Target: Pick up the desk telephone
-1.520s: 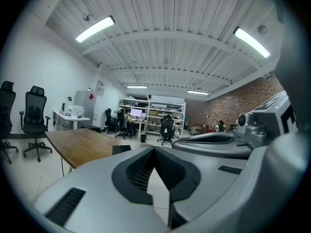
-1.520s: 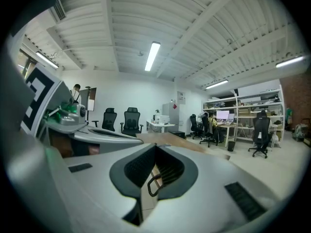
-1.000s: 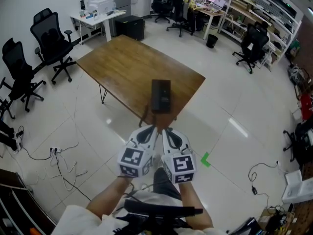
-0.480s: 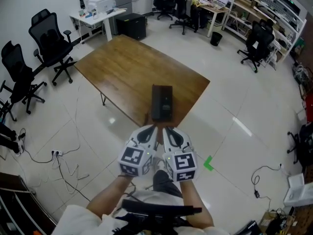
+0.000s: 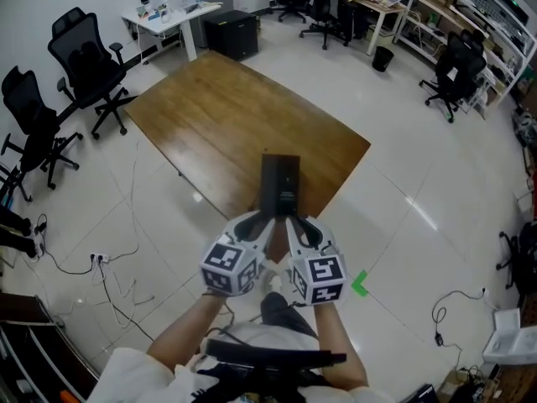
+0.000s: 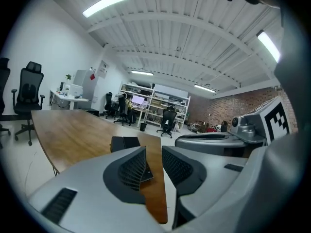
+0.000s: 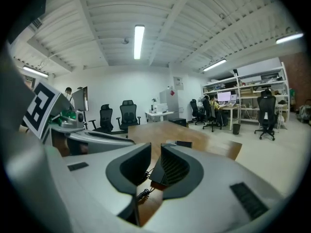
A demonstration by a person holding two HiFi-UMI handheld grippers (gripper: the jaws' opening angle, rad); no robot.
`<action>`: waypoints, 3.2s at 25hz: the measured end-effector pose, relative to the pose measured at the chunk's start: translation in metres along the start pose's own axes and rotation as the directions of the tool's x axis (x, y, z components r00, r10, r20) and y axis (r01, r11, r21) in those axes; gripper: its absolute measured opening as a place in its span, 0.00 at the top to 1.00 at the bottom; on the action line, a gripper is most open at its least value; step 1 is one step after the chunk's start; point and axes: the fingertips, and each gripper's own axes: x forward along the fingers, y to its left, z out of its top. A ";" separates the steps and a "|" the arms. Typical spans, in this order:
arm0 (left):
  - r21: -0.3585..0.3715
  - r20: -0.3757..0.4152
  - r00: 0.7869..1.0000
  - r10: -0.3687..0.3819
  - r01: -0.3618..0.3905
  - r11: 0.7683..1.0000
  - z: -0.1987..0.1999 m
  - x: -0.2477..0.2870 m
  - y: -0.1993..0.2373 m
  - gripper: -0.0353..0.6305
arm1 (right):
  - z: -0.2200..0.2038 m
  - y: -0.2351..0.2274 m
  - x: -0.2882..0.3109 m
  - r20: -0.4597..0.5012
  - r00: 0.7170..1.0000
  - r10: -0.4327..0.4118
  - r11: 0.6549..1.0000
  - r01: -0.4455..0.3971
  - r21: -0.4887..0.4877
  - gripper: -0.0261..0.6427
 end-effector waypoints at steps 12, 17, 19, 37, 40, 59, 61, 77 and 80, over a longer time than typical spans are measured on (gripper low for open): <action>-0.133 -0.126 0.992 0.022 -0.039 0.990 -0.048 0.060 0.070 0.56 | -0.037 -0.052 0.054 -0.118 0.984 0.130 0.981 -0.110 0.158 0.65; -0.235 -0.222 0.975 -0.020 -0.034 0.971 -0.083 0.089 0.096 0.45 | -0.057 -0.078 0.077 -0.148 0.969 0.200 0.954 -0.158 0.255 0.65; -0.247 -0.248 0.968 -0.029 -0.034 0.968 -0.094 0.096 0.104 0.45 | -0.064 -0.085 0.088 -0.161 0.960 0.230 0.941 -0.177 0.287 0.62; -0.311 -0.366 0.908 -0.203 0.086 0.946 -0.132 0.143 0.117 0.36 | -0.101 -0.102 0.167 -0.221 0.852 0.475 0.809 -0.324 0.490 0.50; -0.297 -0.386 0.894 -0.228 0.113 0.948 -0.135 0.149 0.113 0.39 | -0.102 -0.100 0.174 -0.214 0.834 0.509 0.787 -0.349 0.509 0.50; -0.403 -0.317 0.891 -0.326 0.185 0.897 -0.125 0.163 0.102 0.53 | -0.095 -0.080 0.190 -0.171 0.781 0.601 0.721 -0.437 0.537 0.53; -0.416 -0.297 0.900 -0.318 0.178 0.892 -0.124 0.160 0.100 0.54 | -0.094 -0.080 0.187 -0.153 0.785 0.600 0.714 -0.439 0.546 0.54; -0.417 -0.114 0.948 -0.296 0.225 0.880 -0.064 0.135 0.092 0.59 | -0.038 -0.068 0.167 -0.008 0.802 0.597 0.702 -0.517 0.489 0.55; -0.404 -0.076 0.951 -0.299 0.244 0.881 -0.050 0.126 0.088 0.59 | -0.023 -0.062 0.159 0.016 0.804 0.595 0.710 -0.534 0.460 0.56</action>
